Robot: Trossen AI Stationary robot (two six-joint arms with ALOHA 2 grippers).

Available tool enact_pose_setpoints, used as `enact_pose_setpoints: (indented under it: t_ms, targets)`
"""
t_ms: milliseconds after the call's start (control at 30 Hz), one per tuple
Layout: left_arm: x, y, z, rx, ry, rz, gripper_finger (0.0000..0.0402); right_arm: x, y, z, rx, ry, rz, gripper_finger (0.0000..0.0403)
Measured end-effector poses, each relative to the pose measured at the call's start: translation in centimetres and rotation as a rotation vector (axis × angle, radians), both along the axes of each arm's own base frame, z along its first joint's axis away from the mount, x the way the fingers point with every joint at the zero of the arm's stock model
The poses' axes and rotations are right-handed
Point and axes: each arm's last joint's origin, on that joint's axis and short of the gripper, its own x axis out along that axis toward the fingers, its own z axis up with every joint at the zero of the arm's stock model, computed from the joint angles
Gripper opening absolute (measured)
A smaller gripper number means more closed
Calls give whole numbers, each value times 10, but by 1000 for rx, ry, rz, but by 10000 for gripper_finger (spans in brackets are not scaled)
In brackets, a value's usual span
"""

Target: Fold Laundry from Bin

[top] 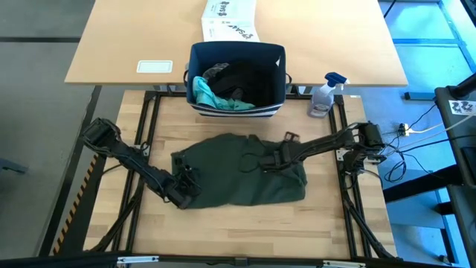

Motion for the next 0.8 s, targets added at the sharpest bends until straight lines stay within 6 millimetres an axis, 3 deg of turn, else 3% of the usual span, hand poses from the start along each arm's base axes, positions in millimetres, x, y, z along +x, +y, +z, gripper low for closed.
enact_pose_setpoints:
  t_ms: [133, 233, 500, 667, 800]
  targets:
    - [-3, -3, 0, 4, 9, -12, 120, -24, -3, 2, -64, 193, -74, 177]
    - [-3, -5, 0, 14, 6, -19, 120, -29, -4, 8, -81, 216, -106, 177]
    - [10, -15, 16, 39, 67, -74, 120, -1, 24, 31, -117, -279, 27, 177]
    - [17, -20, 24, 48, 47, -87, 120, -3, 30, 7, -69, -325, 114, 177]
    - [12, -17, 19, 36, 80, -90, 120, -27, 21, -19, -55, -189, 67, 177]
